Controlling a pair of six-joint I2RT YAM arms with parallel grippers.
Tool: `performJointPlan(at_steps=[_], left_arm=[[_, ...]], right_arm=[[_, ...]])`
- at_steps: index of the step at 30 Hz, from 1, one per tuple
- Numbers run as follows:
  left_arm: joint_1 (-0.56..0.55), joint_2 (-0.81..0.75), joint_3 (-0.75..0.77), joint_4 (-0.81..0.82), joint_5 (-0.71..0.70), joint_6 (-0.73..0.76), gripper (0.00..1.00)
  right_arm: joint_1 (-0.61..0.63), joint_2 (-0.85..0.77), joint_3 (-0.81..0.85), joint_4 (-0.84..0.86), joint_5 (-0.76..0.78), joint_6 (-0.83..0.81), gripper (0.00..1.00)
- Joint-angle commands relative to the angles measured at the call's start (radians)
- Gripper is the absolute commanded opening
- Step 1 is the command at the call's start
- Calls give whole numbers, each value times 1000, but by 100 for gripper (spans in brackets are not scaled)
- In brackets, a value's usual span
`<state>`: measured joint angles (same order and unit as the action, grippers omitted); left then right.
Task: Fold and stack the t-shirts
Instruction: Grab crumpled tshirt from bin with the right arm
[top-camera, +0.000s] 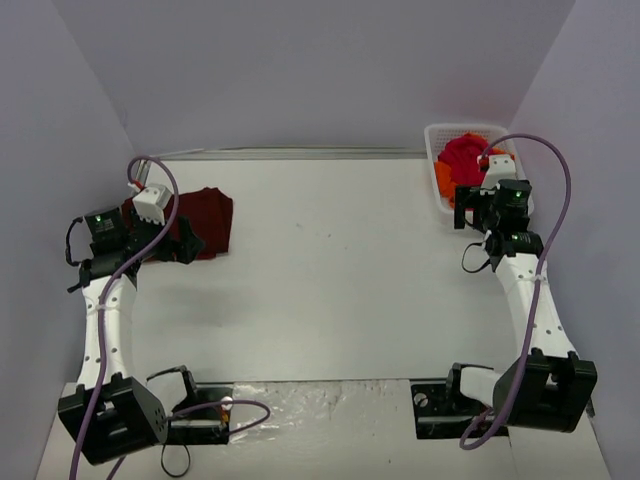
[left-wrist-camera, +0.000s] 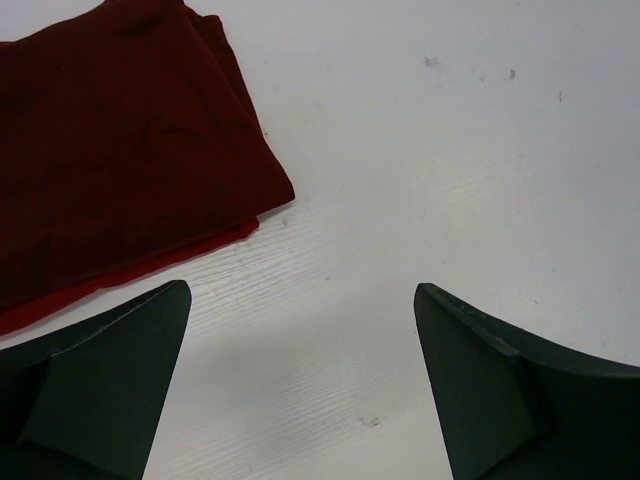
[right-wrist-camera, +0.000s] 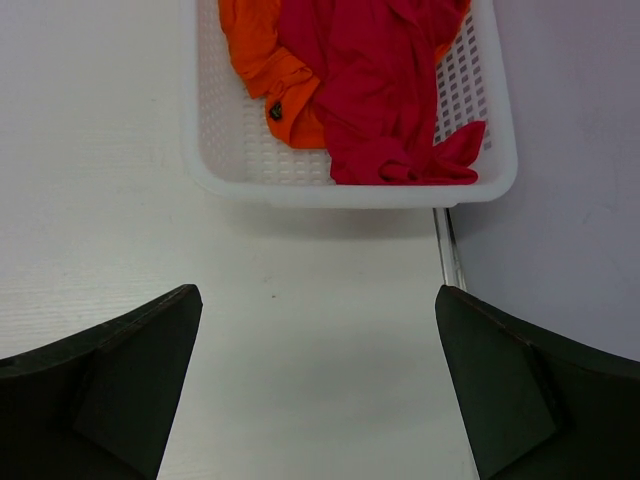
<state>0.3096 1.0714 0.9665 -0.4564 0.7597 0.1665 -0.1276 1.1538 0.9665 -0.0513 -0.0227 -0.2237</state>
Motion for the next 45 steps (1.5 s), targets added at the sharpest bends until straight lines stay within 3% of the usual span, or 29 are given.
performJointPlan(at_steps=[1,6,13,22,31,33,34,36,37,39,40,42,45], left_arm=[[5,-22,15,-10,23,39,94],[6,-30,24,-37,0,65,94],[8,-42,24,-54,-14,102,94],[10,-4,20,-54,-26,116,94],[10,30,18,-53,-37,114,94],[10,39,20,-53,-39,114,94],[10,39,20,-53,-40,116,94],[10,39,18,-54,-46,117,94],[10,39,18,-56,-49,117,94],[10,33,18,-56,-53,119,94],[10,32,18,-56,-57,119,94],[10,32,15,-56,-57,120,94],[11,32,15,-56,-59,122,94]], right_arm=[[2,114,156,41,70,-61,100],[-24,357,381,106,213,-42,100],[-52,691,517,192,250,1,95],[-58,980,718,231,250,-2,96],[-56,1158,893,215,271,-28,96],[-56,1193,925,211,271,-35,88],[-56,1204,936,203,273,-36,74],[-56,1236,960,191,271,-37,62],[-56,1244,980,183,270,-37,47],[-56,1265,998,176,265,-37,30],[-56,1270,1014,168,261,-36,12],[-56,1279,1025,159,250,-34,0],[-56,1278,1031,145,234,-32,0]])
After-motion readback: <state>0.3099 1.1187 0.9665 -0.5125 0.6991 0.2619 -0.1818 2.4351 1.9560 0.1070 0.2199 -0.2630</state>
